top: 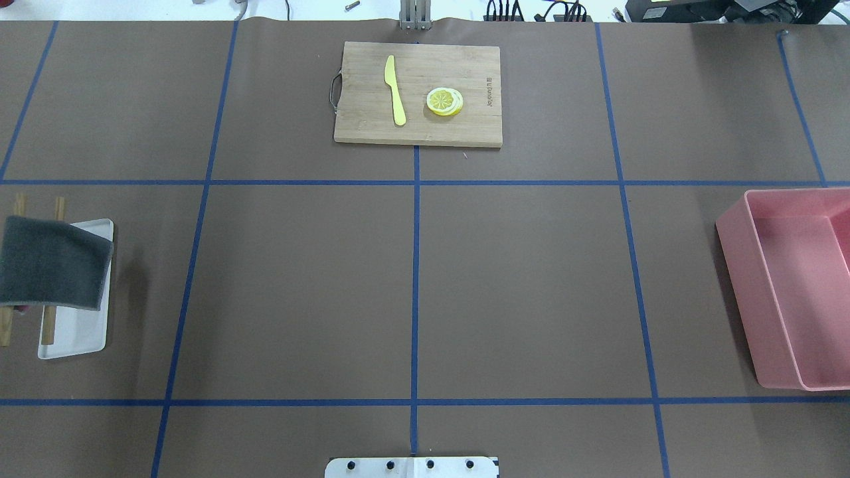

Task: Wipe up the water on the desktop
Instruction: 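Grasp the grey cloth on the white tray with the left gripper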

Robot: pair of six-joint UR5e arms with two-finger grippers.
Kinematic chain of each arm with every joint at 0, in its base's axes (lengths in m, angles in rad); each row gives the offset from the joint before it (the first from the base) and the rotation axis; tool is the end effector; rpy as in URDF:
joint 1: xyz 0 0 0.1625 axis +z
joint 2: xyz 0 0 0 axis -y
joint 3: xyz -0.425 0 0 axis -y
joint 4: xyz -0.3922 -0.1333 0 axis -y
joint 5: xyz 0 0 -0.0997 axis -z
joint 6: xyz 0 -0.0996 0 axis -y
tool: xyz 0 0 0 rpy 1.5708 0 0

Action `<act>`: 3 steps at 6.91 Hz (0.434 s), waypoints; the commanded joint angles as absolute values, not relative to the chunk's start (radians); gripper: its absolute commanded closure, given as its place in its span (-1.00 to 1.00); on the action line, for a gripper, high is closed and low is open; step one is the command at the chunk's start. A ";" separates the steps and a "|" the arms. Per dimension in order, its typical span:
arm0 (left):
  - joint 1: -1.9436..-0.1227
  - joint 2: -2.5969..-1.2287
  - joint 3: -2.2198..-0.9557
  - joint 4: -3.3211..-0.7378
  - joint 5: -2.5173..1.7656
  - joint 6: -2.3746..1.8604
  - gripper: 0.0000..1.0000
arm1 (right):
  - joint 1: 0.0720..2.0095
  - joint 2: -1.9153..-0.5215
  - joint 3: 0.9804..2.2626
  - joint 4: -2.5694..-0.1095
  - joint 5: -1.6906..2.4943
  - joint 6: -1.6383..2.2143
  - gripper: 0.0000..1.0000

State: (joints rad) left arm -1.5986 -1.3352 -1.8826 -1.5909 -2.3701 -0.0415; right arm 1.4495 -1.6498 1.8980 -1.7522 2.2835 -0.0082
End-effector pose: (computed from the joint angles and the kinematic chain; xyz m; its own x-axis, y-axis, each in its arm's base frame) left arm -0.0729 -0.3959 0.6054 0.6971 0.0082 -0.7169 0.0566 0.9962 0.0665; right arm 0.0131 -0.4561 0.5584 0.7447 -0.1430 0.6519 0.1268 0.9893 0.0721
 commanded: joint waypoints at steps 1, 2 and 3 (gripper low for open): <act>-1.597 -1.297 -1.916 -1.606 -2.362 0.062 -0.96 | 1.448 -1.654 1.898 -1.752 2.283 -0.009 -1.00; -1.597 -1.295 -1.911 -1.603 -2.362 0.098 -0.96 | 1.450 -1.652 1.899 -1.752 2.284 -0.006 -1.00; -1.597 -1.279 -1.879 -1.605 -2.374 0.097 -0.96 | 1.448 -1.652 1.899 -1.752 2.286 -0.005 -1.00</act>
